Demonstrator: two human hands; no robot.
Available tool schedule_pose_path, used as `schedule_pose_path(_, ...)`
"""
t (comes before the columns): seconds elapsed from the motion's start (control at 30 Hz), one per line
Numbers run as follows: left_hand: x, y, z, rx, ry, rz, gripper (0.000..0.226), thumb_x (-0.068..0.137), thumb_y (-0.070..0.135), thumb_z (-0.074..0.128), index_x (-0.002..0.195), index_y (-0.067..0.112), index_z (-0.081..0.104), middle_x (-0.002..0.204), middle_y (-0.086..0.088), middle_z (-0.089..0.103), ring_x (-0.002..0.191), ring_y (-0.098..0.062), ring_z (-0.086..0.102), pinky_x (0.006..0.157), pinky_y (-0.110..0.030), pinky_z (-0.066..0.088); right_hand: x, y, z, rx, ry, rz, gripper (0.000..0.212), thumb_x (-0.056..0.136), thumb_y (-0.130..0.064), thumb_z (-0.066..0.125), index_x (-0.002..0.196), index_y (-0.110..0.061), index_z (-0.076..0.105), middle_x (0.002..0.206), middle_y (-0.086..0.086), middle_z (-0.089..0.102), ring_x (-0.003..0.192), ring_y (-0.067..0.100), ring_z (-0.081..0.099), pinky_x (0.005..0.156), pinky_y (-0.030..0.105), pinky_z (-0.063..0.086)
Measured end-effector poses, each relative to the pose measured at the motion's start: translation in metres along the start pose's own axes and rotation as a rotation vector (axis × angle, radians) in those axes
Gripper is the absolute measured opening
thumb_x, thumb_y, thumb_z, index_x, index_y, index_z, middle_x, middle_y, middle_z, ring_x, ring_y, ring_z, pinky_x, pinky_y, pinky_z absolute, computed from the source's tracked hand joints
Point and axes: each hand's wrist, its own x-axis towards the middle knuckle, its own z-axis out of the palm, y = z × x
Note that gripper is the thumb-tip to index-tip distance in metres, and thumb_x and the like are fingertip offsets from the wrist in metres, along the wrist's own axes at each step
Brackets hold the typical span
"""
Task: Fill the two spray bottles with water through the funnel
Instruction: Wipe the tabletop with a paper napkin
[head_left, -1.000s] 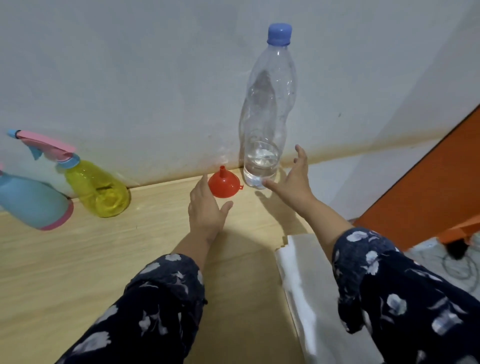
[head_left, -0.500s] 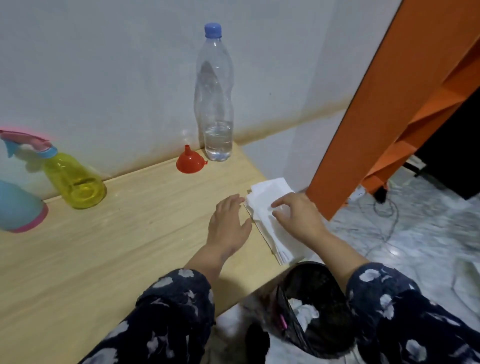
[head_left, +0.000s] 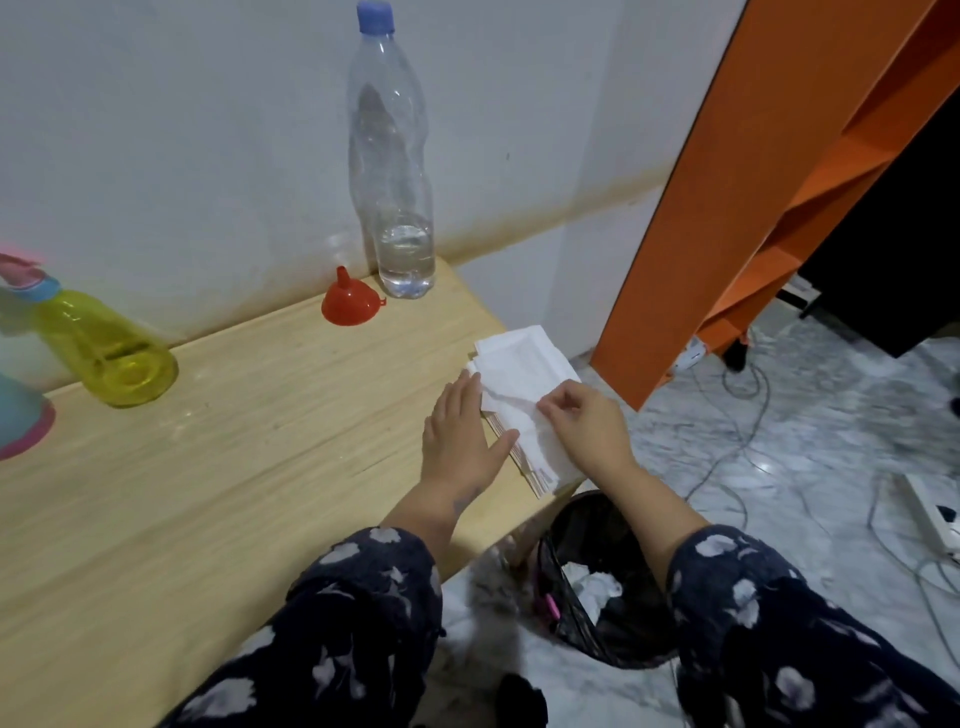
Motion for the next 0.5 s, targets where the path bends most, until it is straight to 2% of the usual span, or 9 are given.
schedule_pose_path(0.07, 0.001, 0.003, -0.002, 0.018, -0.052, -0.002, 0.086, 0.092, 0.047, 0.055, 0.154, 0.025, -0.001, 0.162, 0.011, -0.008, 0.148, -0.015, -0.006, 0.119, -0.049, 0.006, 0.007, -0.004, -0.010, 0.107, 0.085, 0.033, 0.004, 0.094, -0.015, 0.052, 0.090, -0.014, 0.053, 0.084, 0.002, 0.062, 0.077, 0.022, 0.057, 0.058, 0.030, 0.037)
schedule_pose_path(0.13, 0.005, 0.007, -0.006, 0.058, -0.107, 0.019, 0.086, 0.093, 0.043, 0.053, 0.153, 0.027, -0.006, 0.161, 0.013, -0.012, 0.148, -0.014, -0.012, 0.117, -0.053, 0.002, 0.014, -0.006, -0.020, 0.148, 0.125, 0.050, 0.011, 0.095, -0.005, 0.042, 0.094, -0.016, 0.045, 0.085, 0.006, 0.059, 0.073, 0.024, 0.052, 0.056, 0.031, 0.032)
schedule_pose_path(0.23, 0.013, 0.015, -0.012, 0.173, -0.169, 0.083, 0.076, 0.096, 0.039, 0.044, 0.154, 0.028, -0.003, 0.161, 0.012, -0.013, 0.147, -0.014, -0.018, 0.117, -0.057, -0.003, 0.024, -0.002, -0.029, 0.159, 0.073, 0.057, 0.036, 0.089, 0.008, 0.033, 0.084, -0.016, 0.059, 0.083, 0.008, 0.060, 0.068, 0.024, 0.049, 0.057, 0.029, 0.031)
schedule_pose_path(0.27, 0.016, 0.018, -0.013, 0.215, -0.177, 0.100, 0.071, 0.097, 0.042, 0.040, 0.154, 0.028, 0.000, 0.161, 0.011, -0.013, 0.147, -0.013, -0.019, 0.117, -0.057, -0.004, 0.026, -0.001, -0.032, 0.140, 0.040, 0.059, 0.041, 0.089, 0.009, 0.033, 0.084, -0.016, 0.066, 0.088, 0.006, 0.063, 0.074, 0.022, 0.053, 0.060, 0.028, 0.035)
schedule_pose_path(0.33, 0.021, 0.024, -0.013, 0.288, -0.191, 0.103, 0.071, 0.096, 0.054, 0.032, 0.154, 0.028, 0.001, 0.161, 0.011, -0.014, 0.146, -0.013, -0.021, 0.116, -0.058, -0.005, 0.030, 0.000, -0.036, 0.087, -0.011, 0.059, 0.038, 0.095, 0.003, 0.037, 0.103, -0.012, 0.071, 0.112, 0.004, 0.066, 0.098, 0.019, 0.057, 0.078, 0.025, 0.041)
schedule_pose_path(0.43, 0.024, 0.027, -0.010, 0.386, -0.264, 0.084, 0.088, 0.087, 0.074, 0.030, 0.154, 0.028, -0.004, 0.160, 0.009, -0.019, 0.146, -0.014, -0.023, 0.115, -0.060, -0.008, 0.032, 0.003, -0.048, 0.004, -0.093, 0.036, 0.037, 0.094, -0.009, 0.051, 0.130, -0.013, 0.058, 0.136, 0.003, 0.054, 0.118, 0.019, 0.051, 0.097, 0.026, 0.037)
schedule_pose_path(0.5, 0.023, 0.027, -0.009, 0.418, -0.317, 0.074, 0.096, 0.083, 0.079, 0.032, 0.153, 0.029, -0.008, 0.159, 0.008, -0.021, 0.146, -0.015, -0.023, 0.114, -0.061, -0.008, 0.034, 0.007, -0.057, -0.078, -0.131, -0.002, 0.054, 0.087, -0.009, 0.064, 0.139, -0.014, 0.048, 0.141, 0.003, 0.048, 0.128, 0.021, 0.046, 0.102, 0.023, 0.031)
